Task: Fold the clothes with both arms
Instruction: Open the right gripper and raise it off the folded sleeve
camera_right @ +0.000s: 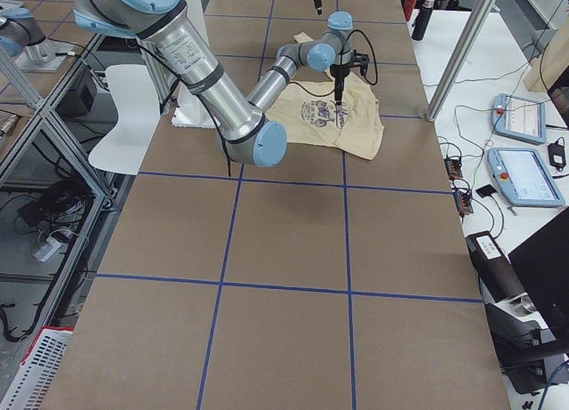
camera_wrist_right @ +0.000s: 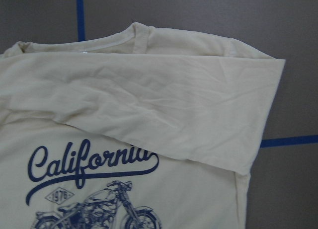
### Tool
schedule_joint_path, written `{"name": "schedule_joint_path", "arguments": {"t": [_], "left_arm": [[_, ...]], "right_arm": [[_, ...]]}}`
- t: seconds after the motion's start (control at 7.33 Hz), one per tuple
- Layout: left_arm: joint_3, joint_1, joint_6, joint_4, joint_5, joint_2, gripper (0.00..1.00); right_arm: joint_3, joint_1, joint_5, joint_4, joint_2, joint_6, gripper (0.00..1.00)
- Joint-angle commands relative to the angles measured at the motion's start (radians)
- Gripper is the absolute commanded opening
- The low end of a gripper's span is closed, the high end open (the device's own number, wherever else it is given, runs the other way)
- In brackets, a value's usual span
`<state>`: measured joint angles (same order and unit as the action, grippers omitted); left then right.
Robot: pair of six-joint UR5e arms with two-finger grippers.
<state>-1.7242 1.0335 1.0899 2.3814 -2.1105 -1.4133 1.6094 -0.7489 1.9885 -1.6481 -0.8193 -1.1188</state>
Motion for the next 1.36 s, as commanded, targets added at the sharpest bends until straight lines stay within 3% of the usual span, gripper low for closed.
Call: {"name": "schedule_joint_path", "arguments": {"t": [0.0,0.55,1.23], "left_arm": [[0.015,-0.123,0.082,0.019,0.098,0.008,0.99],[0.095,-0.182,0.071,0.021,0.124,0.007,0.94],[0.078,-0.224,0.021,0.021,0.122,0.031,0.80]], "right_arm": [[0.070,-0.038,0.032,-0.032,-0.081,0.073,1.00],[0.072,-0.046,0.055,-0.030,-0.078,0.073,1.00],[0.070,-0.043,0.050,-0.028,-0.075,0.071,1.00]]}}
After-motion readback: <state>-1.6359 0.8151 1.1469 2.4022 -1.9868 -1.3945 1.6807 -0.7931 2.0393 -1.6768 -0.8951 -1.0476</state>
